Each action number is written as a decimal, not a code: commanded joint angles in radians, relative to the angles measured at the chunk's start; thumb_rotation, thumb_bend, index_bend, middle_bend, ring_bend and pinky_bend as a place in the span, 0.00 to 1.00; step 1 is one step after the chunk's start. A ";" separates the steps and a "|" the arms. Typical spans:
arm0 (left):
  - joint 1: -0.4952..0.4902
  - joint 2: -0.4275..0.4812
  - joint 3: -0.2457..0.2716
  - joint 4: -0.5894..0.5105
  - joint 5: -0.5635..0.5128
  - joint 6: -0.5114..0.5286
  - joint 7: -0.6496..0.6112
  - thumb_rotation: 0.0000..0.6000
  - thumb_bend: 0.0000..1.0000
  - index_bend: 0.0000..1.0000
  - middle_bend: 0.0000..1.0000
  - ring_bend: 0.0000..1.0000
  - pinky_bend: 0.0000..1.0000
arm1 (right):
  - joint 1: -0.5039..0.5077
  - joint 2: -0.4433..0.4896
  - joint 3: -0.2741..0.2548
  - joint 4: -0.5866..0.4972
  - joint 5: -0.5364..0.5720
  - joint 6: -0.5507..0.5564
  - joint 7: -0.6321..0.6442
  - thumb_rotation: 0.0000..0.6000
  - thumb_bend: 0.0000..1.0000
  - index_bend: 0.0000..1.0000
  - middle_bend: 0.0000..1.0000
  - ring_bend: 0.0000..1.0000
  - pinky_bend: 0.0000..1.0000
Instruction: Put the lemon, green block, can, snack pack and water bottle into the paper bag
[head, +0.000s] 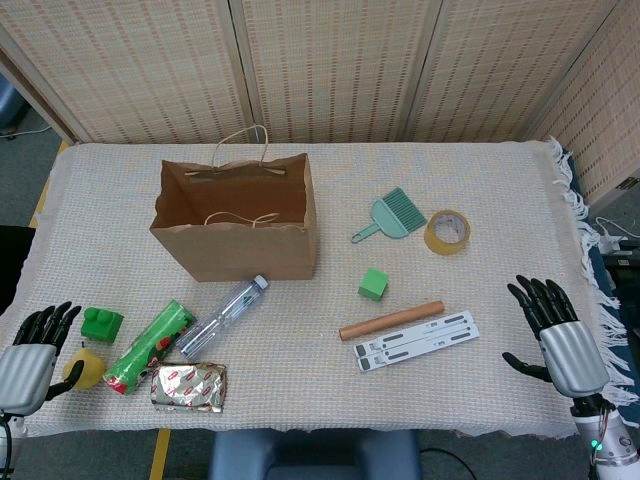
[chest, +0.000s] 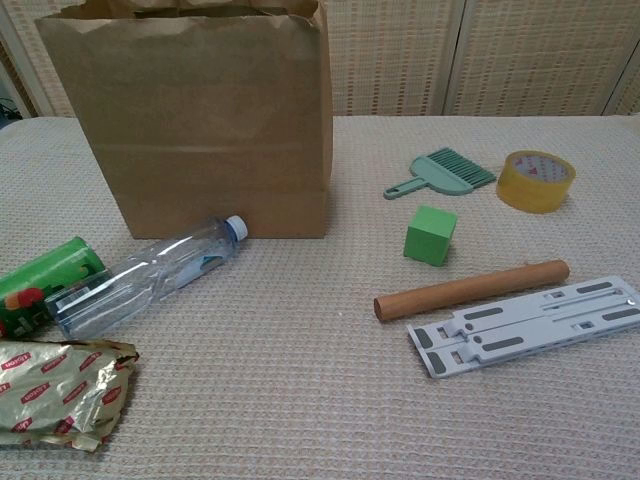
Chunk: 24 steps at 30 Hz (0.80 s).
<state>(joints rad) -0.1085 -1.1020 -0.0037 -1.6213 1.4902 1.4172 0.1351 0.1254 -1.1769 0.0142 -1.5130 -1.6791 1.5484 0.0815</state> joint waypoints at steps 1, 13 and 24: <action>-0.001 0.001 0.001 0.000 -0.001 -0.003 0.001 1.00 0.38 0.00 0.00 0.00 0.07 | 0.001 0.001 0.000 -0.002 0.002 -0.003 0.001 1.00 0.00 0.00 0.00 0.00 0.00; -0.020 0.047 0.034 -0.057 -0.042 -0.106 0.047 1.00 0.37 0.00 0.00 0.00 0.07 | 0.000 0.007 -0.004 -0.014 0.008 -0.012 -0.003 1.00 0.00 0.00 0.00 0.00 0.00; -0.081 0.081 0.089 -0.107 -0.112 -0.309 0.152 1.00 0.35 0.00 0.00 0.00 0.07 | -0.002 0.012 -0.011 -0.020 0.004 -0.016 0.002 1.00 0.00 0.00 0.00 0.00 0.00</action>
<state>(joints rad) -0.1600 -1.0352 0.0613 -1.7095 1.4126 1.1907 0.2428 0.1236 -1.1654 0.0036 -1.5328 -1.6752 1.5327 0.0834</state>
